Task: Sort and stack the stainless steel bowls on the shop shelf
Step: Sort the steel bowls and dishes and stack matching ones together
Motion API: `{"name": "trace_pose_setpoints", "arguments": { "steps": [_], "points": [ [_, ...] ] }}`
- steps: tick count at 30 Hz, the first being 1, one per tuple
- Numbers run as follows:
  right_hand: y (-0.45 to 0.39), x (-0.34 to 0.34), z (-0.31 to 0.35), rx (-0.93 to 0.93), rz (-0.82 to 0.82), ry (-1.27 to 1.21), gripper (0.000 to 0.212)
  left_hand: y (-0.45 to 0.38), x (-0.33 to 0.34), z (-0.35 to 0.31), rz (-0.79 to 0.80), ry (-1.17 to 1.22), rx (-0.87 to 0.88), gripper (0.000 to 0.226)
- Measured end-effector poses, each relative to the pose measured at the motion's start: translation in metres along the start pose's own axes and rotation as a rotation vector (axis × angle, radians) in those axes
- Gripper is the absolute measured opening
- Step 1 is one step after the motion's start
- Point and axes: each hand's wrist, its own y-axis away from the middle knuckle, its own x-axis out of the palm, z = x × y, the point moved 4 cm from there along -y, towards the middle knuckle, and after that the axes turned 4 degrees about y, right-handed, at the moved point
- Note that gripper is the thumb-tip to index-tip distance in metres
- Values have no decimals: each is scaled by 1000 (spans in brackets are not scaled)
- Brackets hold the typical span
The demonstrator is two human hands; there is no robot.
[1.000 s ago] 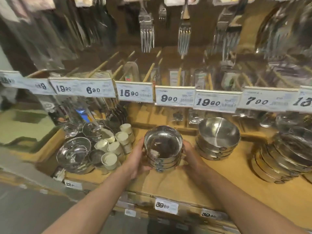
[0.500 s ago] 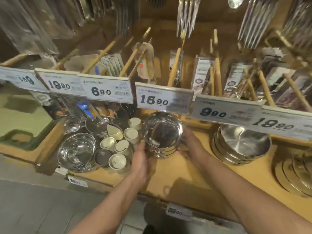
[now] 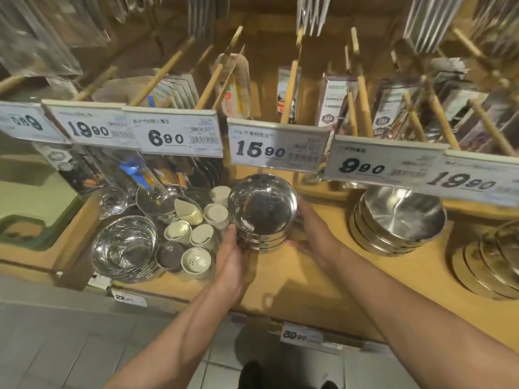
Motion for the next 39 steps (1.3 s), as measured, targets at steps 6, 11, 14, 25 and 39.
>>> {"name": "trace_pose_setpoints", "arguments": {
  "steps": [6, 11, 14, 25, 39],
  "points": [
    [4, 4, 0, -19, -55, -52, 34, 3, 0, -8, 25, -41, -8, 38],
    [30, -18, -29, 58, -108, -150, 38, 18, -4, 1, 10, -62, 31, 25],
    [69, -56, -63, 136, -135, -174, 41, 43, -15, 27, -12, -209, 63, 22],
    [102, -236, -68, -44, -527, -91, 26, 46, 147, 94, 349, -606, 223, 20],
    [59, -230, -68, -190, -386, -141, 29, 5, 188, 113, 560, -575, 316, 30]
  ]
}}
